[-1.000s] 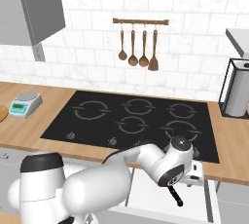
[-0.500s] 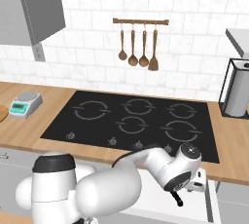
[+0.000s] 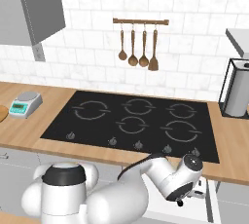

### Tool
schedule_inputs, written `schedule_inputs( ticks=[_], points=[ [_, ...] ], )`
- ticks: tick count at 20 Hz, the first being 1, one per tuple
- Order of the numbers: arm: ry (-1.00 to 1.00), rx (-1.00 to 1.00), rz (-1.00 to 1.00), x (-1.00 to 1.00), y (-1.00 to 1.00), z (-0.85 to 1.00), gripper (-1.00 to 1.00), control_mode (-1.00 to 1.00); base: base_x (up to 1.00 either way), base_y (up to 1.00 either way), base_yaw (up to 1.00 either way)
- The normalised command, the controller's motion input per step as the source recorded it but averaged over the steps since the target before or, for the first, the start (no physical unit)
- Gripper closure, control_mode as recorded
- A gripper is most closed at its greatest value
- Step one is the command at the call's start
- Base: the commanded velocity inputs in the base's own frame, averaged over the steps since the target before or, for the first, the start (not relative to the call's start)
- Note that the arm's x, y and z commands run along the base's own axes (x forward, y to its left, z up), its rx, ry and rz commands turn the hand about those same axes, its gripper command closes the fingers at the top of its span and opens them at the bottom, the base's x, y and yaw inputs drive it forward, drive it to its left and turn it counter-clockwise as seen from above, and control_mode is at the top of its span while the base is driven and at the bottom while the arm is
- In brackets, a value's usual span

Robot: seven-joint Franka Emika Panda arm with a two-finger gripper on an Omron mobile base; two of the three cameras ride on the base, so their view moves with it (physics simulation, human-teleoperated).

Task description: Pick up the knife from the drawer and place it on the cutting board. Then place the meat from the plate to the cutting board.

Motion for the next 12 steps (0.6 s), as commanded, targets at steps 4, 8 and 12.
schedule_inputs(
  ticks=[4,8,12],
  points=[
    [-0.07,0.00,0.00,0.00,0.00,-0.47,-1.00,-1.00,0.00,0.00,0.00],
    [-0.02,0.00,0.02,0.13,0.01,-0.24,-1.00,-1.00,0.00,0.00,0.00],
    [0.03,-0.02,0.11,0.32,0.00,-0.08,-1.00,-1.00,0.00,0.00,0.00]
  ],
)
